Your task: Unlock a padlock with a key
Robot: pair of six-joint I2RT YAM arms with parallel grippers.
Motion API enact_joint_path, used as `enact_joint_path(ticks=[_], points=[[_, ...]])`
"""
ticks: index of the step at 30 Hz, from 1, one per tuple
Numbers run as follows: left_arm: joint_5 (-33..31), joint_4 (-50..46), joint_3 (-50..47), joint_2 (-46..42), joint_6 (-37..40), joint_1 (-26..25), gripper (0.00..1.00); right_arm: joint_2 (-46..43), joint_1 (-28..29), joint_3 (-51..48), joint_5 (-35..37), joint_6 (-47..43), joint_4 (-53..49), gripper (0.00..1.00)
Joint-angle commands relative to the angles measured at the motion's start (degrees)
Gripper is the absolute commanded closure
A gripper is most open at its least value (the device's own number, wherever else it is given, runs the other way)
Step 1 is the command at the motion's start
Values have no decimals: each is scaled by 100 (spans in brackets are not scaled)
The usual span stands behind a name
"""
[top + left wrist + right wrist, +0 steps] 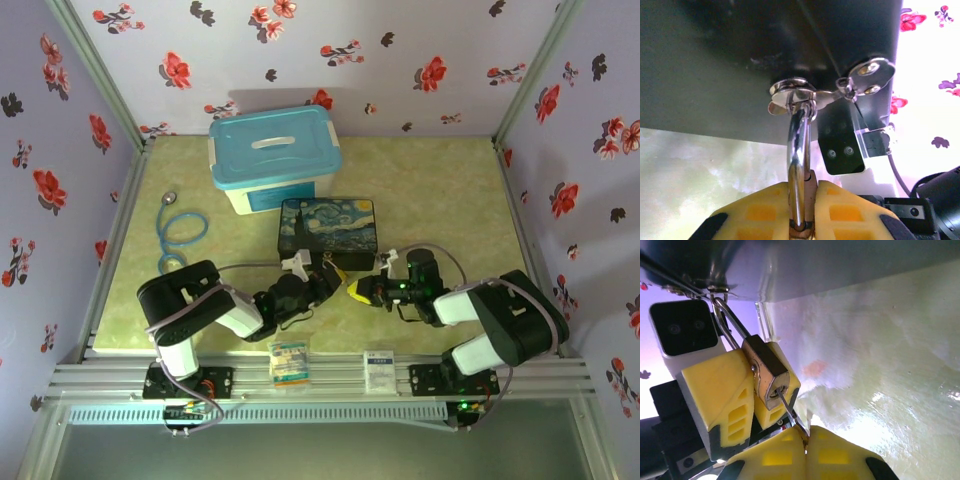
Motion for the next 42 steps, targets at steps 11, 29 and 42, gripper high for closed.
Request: enact_joint_path(ticks=[11, 29, 42], points=[[1551, 788, 212, -96, 343, -311, 100, 531, -731, 446, 22, 508, 1082, 100], [830, 797, 534, 560, -37, -376, 100, 253, 520, -217, 2254, 600, 1811, 100], [707, 798, 689, 991, -161, -370, 89, -1271, 1111, -206, 3116, 154, -283, 100]])
